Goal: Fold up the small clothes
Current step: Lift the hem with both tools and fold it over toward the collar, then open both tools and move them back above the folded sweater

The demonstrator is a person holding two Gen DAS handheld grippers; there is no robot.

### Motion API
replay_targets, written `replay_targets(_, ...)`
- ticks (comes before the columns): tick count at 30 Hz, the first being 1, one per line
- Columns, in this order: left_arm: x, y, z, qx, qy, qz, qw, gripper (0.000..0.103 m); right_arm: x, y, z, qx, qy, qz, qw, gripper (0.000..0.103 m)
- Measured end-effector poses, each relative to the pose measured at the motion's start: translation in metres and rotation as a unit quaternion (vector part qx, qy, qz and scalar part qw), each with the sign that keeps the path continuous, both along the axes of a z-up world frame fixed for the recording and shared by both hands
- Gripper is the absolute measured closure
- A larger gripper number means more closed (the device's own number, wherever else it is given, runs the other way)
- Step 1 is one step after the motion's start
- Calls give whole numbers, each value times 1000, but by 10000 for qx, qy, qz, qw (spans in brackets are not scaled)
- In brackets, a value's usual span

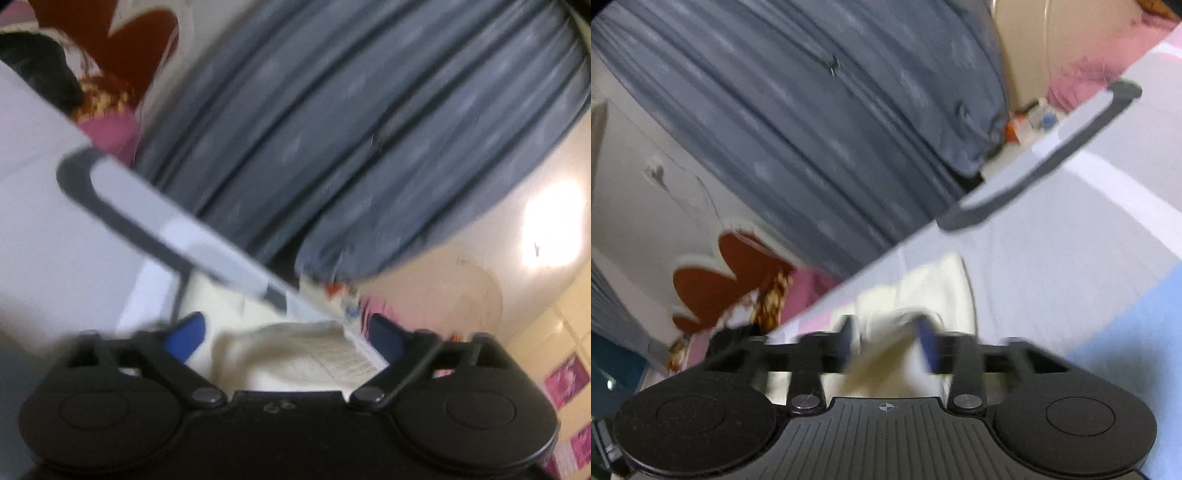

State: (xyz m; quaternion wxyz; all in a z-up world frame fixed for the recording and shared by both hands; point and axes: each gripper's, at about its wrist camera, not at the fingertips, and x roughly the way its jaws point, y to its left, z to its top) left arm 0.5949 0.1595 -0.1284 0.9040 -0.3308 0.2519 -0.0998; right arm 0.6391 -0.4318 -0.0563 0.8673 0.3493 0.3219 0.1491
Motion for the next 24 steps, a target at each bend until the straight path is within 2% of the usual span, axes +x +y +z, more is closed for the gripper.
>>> replay_targets(2, 2, 2, 2, 76, 39, -67, 9999, 30, -4, -4, 1, -110, -167, -129, 9997, 35)
replay_targets(4, 3, -2, 4, 471, 147, -202, 9986, 34, -8, -6, 3, -251, -260, -24, 9993, 36)
replay_targets(5, 5, -6, 5, 777, 202, -284, 9964, 34, -10, -3, 5, -418, -297, 56, 9987, 40)
replay_targets(7, 12, -19, 2, 1290, 284, -467, 9901, 34, -13, 9, 9, -862, -307, 239, 9955, 46)
replay_targets(8, 16, -25, -1, 1487, 349, -552, 9867, 41, -12, 14, 9, -1170, -292, 342, 9921, 48)
replay_targets(9, 19, -30, -4, 1655, 415, -648, 9832, 46, -11, 22, 8, -1406, -277, 442, 9887, 54)
replay_targets(10, 21, -35, -6, 1812, 475, -721, 9796, 56, -10, 30, 8, -1583, -242, 538, 9856, 59)
replay_targets(11, 23, -40, -7, 1975, 503, -773, 9759, 69, -9, 36, 5, -1826, -155, 666, 9808, 73)
replay_targets(12, 26, -44, -9, 2099, 518, -860, 9726, 75, -9, 44, 3, -2081, -137, 785, 9749, 88)
replay_targets(14, 30, -53, -10, 2465, 491, -930, 9634, 97, -12, 56, 0, -2371, -228, 948, 9666, 98)
replay_targets(17, 25, -57, -3, 2612, 188, -819, 9616, 101, -18, 67, -2, -2630, -370, 994, 9590, 101)
replay_targets(19, 21, -57, 4, 2619, -157, -691, 9625, 101, -20, 68, 2, -2659, -532, 868, 9586, 101)
replay_targets(20, 22, -60, 4, 2724, -171, -634, 9599, 101, -21, 65, 4, -2637, -600, 761, 9597, 101)
replay_targets(22, 33, -68, -6, 2987, 129, -665, 9520, 98, -18, 63, 2, -2545, -523, 688, 9632, 101)
replay_targets(23, 41, -71, -14, 3066, 386, -724, 9483, 92, -14, 66, -5, -2636, -333, 790, 9608, 101)
replay_targets(24, 42, -71, -18, 3055, 374, -699, 9489, 90, -9, 71, -13, -2793, -56, 959, 9554, 101)
